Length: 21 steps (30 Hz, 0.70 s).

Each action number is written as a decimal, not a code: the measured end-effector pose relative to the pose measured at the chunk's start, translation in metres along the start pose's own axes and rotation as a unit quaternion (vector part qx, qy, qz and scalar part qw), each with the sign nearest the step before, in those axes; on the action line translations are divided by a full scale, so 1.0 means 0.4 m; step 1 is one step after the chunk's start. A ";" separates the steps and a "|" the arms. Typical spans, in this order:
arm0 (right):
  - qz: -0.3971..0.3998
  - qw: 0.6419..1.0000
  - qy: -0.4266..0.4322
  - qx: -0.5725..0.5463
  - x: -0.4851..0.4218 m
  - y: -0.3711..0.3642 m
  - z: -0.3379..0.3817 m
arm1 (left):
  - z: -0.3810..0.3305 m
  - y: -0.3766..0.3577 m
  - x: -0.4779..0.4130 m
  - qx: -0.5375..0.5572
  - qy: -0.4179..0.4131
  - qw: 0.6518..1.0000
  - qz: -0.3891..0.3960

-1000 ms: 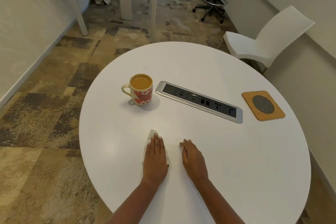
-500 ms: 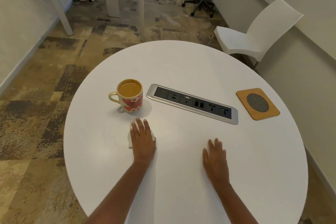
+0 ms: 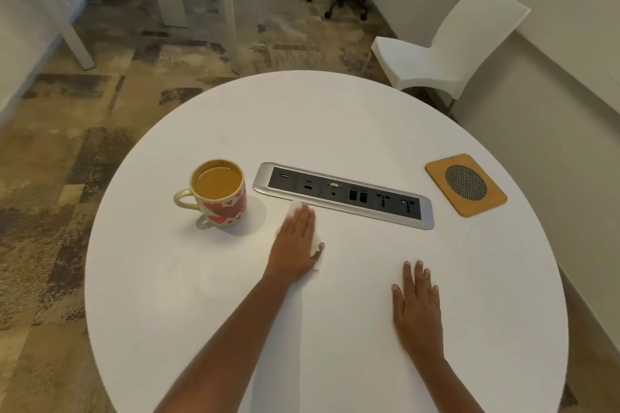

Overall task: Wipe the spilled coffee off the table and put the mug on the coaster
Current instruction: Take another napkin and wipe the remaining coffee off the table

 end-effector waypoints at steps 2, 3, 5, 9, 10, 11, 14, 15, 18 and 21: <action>-0.008 1.000 -0.005 0.001 -0.001 -0.002 0.001 | 0.022 0.009 -0.001 0.003 0.077 0.996 -0.035; -0.007 1.000 -0.007 -0.001 -0.001 -0.002 0.002 | 0.030 0.011 0.001 -0.005 0.122 0.991 -0.054; -0.007 1.000 -0.013 -0.004 -0.001 -0.001 0.004 | 0.033 0.019 0.012 -0.016 0.203 0.976 -0.082; -0.008 1.000 -0.019 -0.013 0.000 0.000 0.004 | 0.013 0.010 0.014 0.008 0.300 0.952 -0.051; -0.006 1.000 -0.021 -0.015 0.001 0.001 0.005 | 0.007 0.007 0.004 0.014 0.314 0.949 -0.038; -0.007 1.000 -0.020 -0.017 0.001 0.000 0.006 | 0.004 0.005 -0.009 0.008 0.320 0.947 -0.035; -0.018 1.000 -0.016 -0.014 0.003 0.001 0.006 | 0.006 0.008 -0.048 -0.018 0.314 0.949 -0.035; -0.021 1.000 -0.015 -0.016 0.002 0.000 0.004 | 0.005 0.012 -0.060 -0.020 0.314 0.949 -0.030; -0.021 0.999 -0.017 -0.020 0.001 -0.006 -0.002 | 0.003 0.010 -0.080 -0.028 0.315 0.948 -0.038; -0.022 0.999 -0.017 -0.021 -0.001 -0.010 -0.003 | -0.017 -0.004 -0.084 -0.020 0.307 0.950 -0.044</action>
Point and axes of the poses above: each hand's wrist, its own x-axis away from the middle knuckle, its own y-axis out of the back of the hand, z = x × y, the point moved 1 cm from there along -x, towards the middle knuckle
